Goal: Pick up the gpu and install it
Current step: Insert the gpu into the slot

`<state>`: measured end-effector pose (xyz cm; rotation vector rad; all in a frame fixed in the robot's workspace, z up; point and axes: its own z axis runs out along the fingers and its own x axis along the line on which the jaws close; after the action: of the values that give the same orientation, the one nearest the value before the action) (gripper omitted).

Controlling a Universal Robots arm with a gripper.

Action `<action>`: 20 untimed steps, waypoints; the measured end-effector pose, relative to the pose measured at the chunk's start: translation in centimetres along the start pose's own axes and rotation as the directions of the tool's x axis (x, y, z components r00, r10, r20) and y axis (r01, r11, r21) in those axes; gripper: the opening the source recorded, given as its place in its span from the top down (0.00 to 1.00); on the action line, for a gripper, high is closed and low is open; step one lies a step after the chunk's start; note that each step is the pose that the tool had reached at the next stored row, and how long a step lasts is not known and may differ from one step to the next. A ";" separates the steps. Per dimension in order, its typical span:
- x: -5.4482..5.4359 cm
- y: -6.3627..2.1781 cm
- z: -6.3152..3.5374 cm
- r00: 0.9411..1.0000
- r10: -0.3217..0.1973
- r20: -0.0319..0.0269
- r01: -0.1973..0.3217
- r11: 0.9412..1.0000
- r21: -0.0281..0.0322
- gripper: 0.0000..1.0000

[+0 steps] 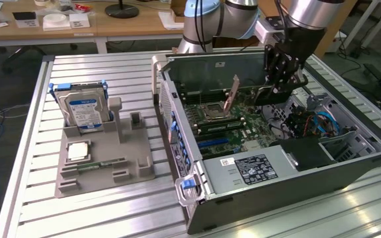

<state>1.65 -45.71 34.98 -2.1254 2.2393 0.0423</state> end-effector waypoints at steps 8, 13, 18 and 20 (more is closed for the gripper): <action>0.2 0.89 0.15 1.000 0.000 0.000 0.000 1.000 0.000 0.73; 0.4 1.30 0.57 1.000 0.000 0.000 0.000 1.000 0.000 0.73; 0.5 1.62 1.01 1.000 0.000 0.000 0.000 1.000 0.000 0.73; 0.5 1.62 1.02 1.000 0.000 0.000 0.000 1.000 0.000 0.73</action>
<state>0.02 -46.05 33.91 -2.1259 2.2389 0.0420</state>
